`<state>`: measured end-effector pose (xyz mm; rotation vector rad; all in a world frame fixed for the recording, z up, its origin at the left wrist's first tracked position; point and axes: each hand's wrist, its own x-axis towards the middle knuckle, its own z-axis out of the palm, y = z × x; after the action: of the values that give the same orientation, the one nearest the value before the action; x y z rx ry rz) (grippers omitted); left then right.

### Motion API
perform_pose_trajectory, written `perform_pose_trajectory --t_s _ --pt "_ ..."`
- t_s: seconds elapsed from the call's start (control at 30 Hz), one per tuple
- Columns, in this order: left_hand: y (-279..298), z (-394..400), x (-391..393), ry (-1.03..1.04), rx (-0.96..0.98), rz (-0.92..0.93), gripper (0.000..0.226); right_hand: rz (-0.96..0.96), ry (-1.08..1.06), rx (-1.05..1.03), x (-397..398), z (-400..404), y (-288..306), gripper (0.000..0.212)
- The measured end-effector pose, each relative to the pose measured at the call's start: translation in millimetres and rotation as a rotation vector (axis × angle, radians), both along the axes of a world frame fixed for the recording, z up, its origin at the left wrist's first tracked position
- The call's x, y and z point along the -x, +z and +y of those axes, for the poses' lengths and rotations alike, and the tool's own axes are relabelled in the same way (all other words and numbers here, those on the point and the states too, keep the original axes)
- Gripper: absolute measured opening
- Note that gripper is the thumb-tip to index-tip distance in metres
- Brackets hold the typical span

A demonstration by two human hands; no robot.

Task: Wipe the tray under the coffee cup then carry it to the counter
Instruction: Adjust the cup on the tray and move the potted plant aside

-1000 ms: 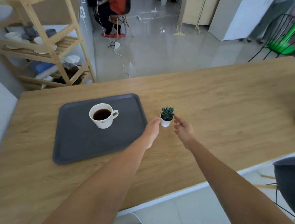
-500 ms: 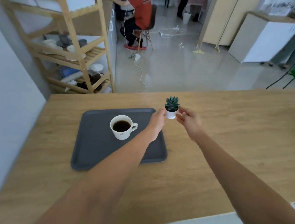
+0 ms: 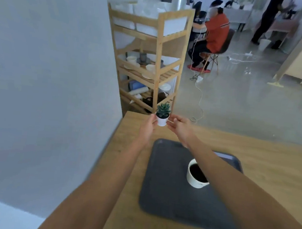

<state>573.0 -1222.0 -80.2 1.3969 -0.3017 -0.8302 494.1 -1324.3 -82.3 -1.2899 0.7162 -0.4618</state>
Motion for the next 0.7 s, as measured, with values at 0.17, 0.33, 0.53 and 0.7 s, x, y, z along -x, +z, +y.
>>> perform_pose_trajectory --t_s 0.17,0.33,0.53,0.7 --pt "-29 25 -71 0.086 -0.032 0.033 0.041 0.092 0.067 -0.042 -84 18 -35 0.032" --pt "-62 31 -120 0.137 -0.087 0.003 0.028 0.164 0.126 -0.038 -137 22 -58 0.033" --pt "-76 20 -147 0.146 -0.112 0.049 0.03 0.271 0.203 0.074 -164 12 -77 0.036" --pt "-77 17 -143 0.111 -0.166 0.019 0.046 0.344 0.287 0.14 -158 7 -70 0.047"
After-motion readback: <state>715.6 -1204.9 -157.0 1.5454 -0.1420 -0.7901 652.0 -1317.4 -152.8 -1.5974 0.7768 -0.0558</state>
